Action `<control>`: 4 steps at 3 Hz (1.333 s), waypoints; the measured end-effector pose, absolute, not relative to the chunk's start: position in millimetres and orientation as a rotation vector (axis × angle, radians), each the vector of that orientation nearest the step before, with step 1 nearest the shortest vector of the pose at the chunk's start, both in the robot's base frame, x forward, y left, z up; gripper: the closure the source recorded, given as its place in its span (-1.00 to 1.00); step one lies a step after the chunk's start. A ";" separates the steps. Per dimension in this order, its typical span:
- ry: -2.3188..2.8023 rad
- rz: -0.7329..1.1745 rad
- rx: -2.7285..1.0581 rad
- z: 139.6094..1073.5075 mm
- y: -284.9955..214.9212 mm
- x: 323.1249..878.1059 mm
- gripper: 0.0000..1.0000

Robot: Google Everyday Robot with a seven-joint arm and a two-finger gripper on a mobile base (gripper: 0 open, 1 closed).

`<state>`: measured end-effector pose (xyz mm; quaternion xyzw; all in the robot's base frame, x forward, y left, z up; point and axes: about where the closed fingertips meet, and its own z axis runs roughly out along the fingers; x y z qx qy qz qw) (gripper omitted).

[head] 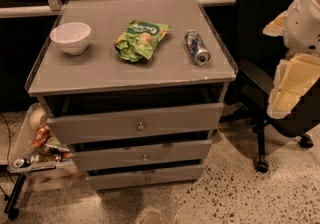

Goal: Open bottom drawer

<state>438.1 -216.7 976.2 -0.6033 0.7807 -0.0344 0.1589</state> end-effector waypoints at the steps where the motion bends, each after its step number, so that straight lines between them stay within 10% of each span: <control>1: 2.232 -0.098 -1.725 976.1 -216.7 438.1 -1.00; 4: 2.266 0.046 -1.746 838.3 -175.2 420.0 -1.00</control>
Offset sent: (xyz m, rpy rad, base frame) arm -0.0054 0.0113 -0.0333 0.0177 0.0340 0.0117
